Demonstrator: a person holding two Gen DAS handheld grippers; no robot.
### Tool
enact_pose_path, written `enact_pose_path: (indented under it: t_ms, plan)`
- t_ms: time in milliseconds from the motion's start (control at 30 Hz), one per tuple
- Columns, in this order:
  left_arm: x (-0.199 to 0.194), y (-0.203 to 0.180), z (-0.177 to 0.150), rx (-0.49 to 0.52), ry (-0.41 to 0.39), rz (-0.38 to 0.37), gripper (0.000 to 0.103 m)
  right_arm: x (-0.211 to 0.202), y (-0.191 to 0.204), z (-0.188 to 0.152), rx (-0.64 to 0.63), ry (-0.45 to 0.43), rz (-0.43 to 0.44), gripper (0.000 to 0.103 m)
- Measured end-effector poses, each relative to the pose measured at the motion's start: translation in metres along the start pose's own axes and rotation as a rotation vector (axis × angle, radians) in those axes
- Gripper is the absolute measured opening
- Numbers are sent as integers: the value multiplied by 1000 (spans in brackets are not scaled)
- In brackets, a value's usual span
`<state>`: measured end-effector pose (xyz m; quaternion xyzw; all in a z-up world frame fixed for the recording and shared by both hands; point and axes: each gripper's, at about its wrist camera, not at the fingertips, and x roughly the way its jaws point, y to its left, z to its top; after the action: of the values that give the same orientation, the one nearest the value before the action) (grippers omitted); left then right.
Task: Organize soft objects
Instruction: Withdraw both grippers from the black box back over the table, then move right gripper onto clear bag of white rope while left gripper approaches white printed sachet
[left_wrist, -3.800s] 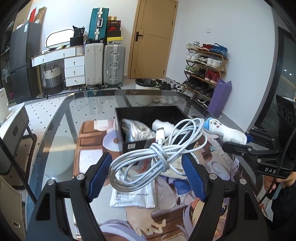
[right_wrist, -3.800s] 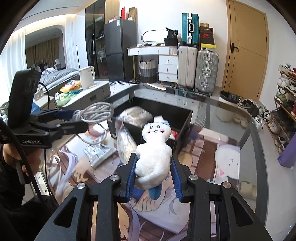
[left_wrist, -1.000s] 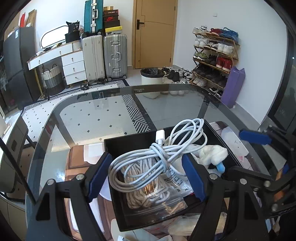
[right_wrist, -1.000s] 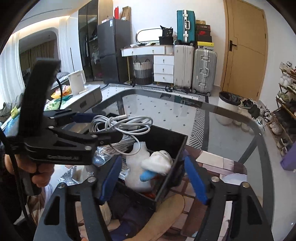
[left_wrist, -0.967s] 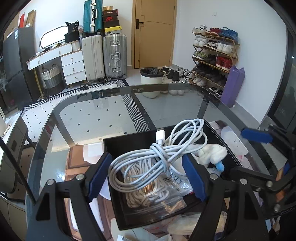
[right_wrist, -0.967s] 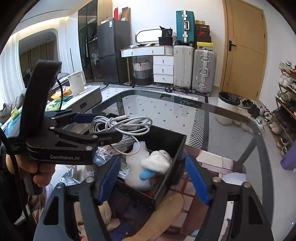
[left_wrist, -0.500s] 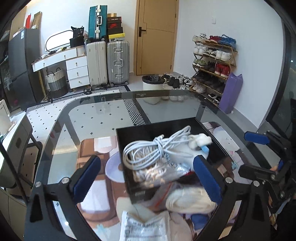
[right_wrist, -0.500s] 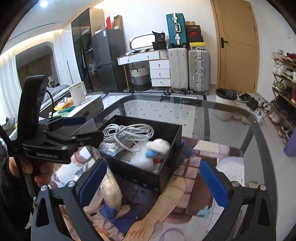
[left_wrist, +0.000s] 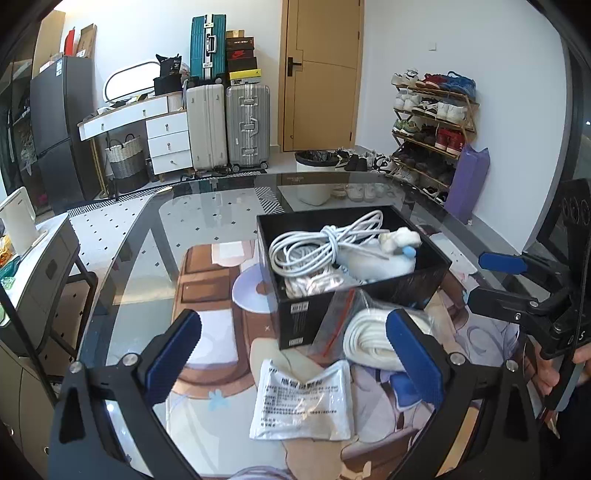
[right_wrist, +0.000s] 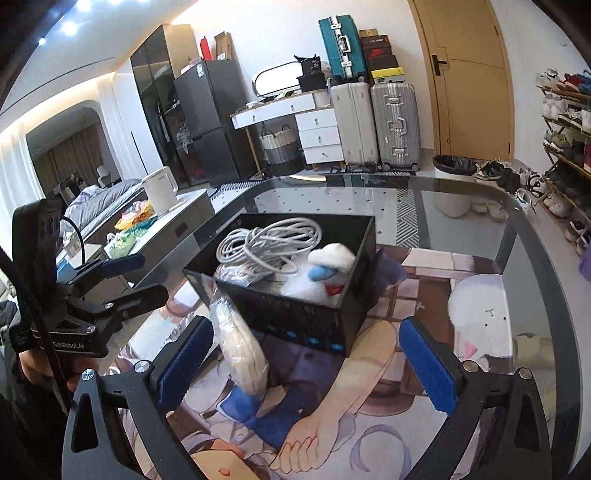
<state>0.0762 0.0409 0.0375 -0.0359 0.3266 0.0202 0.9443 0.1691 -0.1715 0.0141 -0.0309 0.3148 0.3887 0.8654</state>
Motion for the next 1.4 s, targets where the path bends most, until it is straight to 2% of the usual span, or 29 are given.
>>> enact_pose_path:
  t_ms: [233,400,667,1400]
  plan:
    - [1,3,-19,-30,24,-17,101,11,8,-5,-10,45,-7,102]
    - [4,-1,-23,0,45,-3,101,20,16,-11,-27,81,-16,102]
    - [11,-3,-27,15,93,-20,101,37,25,-22,-44,143,-16,102]
    - [30,-10,-38,47,188,-14,101,52,5,-30,4,209,-67,102]
